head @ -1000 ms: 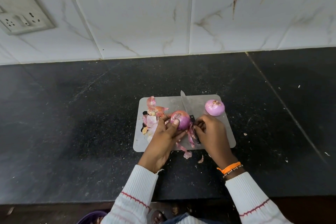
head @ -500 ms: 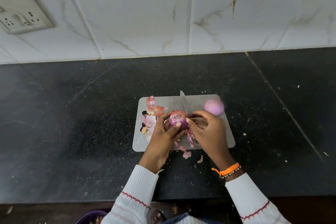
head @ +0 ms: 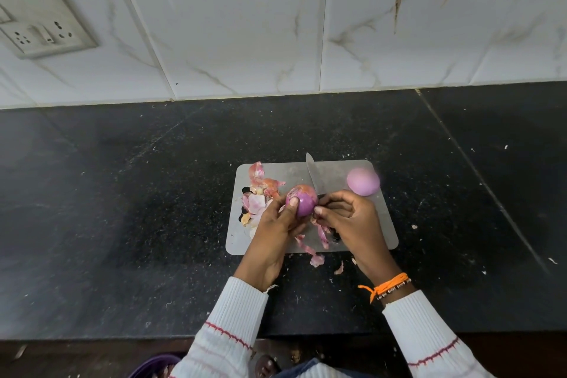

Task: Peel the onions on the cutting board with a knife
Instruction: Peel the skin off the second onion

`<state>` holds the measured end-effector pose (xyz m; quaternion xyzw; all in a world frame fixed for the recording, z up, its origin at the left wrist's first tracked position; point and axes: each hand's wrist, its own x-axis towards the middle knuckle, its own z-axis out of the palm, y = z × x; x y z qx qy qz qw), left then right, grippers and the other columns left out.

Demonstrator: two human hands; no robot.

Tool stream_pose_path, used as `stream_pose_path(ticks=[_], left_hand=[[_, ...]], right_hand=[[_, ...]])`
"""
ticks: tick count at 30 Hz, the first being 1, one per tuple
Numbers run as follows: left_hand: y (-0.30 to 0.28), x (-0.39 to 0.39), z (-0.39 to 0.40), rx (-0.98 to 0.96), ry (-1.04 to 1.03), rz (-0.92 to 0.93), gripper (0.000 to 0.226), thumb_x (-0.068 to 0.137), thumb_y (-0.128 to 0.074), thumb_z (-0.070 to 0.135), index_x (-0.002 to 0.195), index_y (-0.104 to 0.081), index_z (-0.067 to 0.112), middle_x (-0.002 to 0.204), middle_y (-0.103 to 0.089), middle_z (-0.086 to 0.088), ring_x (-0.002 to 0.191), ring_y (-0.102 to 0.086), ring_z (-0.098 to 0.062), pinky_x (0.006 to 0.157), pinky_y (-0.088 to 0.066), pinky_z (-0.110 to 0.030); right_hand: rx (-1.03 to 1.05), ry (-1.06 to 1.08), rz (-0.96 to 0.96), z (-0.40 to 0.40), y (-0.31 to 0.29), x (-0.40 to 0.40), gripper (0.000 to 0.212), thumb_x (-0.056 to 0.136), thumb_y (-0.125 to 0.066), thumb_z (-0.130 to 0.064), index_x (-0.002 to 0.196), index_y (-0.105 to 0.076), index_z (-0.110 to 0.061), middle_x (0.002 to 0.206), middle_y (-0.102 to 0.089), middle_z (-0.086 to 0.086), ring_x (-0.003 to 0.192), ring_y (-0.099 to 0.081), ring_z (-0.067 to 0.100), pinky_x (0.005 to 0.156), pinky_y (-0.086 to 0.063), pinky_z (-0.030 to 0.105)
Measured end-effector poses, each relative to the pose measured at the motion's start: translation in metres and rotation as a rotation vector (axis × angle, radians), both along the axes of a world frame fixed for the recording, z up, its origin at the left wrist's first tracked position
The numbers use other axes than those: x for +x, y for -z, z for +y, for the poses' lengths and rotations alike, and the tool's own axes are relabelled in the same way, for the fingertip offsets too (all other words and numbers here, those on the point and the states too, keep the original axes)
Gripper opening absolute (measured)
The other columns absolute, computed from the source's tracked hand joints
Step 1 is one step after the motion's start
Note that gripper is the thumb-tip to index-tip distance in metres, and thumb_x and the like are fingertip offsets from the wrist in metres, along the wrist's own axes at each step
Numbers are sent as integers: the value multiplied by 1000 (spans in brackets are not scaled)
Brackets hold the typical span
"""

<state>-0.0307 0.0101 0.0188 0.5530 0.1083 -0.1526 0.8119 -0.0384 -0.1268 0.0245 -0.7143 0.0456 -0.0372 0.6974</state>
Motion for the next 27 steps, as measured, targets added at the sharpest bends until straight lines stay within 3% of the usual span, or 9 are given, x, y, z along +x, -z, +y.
stream_pose_path(ticks=[4, 9, 12, 17, 23, 27], left_hand=[[-1, -1, -1, 20, 22, 1, 41, 93, -49, 28, 127, -50, 6, 116, -65, -16, 103, -63, -23, 89, -52, -28], [-2, -3, 0, -3, 16, 18, 39, 96, -45, 29, 125, -52, 3, 118, -64, -18, 114, -58, -30, 102, -44, -40], [-2, -3, 1, -25, 15, 3, 39, 94, -49, 27, 126, -51, 6, 118, -64, -16, 112, -60, -28, 94, -51, -31], [-4, -5, 2, -61, -9, -71, 28, 91, -52, 7, 118, -52, 16, 100, -69, -9, 99, -65, -28, 82, -56, -27], [-2, -7, 2, 72, -7, -134, 39, 86, -62, 8, 123, -51, 14, 117, -62, -15, 108, -61, -33, 93, -51, -43], [-2, -9, 2, 106, 4, -175, 40, 86, -63, 8, 123, -51, 15, 118, -61, -13, 108, -61, -28, 85, -55, -31]], right_hand=[[-113, -7, -11, -1, 3, 0, 22, 75, -69, 6, 76, -64, -15, 72, -68, 3, 68, -67, 9, 62, -53, 18], [-409, 10, -47, -1, 10, -1, 15, 76, -69, 0, 79, -63, -14, 69, -63, -10, 63, -62, 0, 61, -50, 12], [-534, 50, -102, -2, 15, -1, 12, 81, -64, 0, 84, -64, -11, 71, -60, -13, 69, -60, -3, 63, -49, 10], [-330, 112, -135, 2, -1, -1, 18, 87, -53, 1, 92, -66, -11, 86, -69, -4, 83, -65, 0, 72, -50, 10], [-297, 127, -171, 8, -6, -5, 5, 84, -65, -8, 87, -66, -11, 78, -67, -7, 76, -64, -6, 65, -50, 9], [-349, 141, -173, 8, -3, -4, 7, 81, -68, -9, 88, -67, -12, 78, -66, -8, 74, -64, -4, 64, -50, 8]])
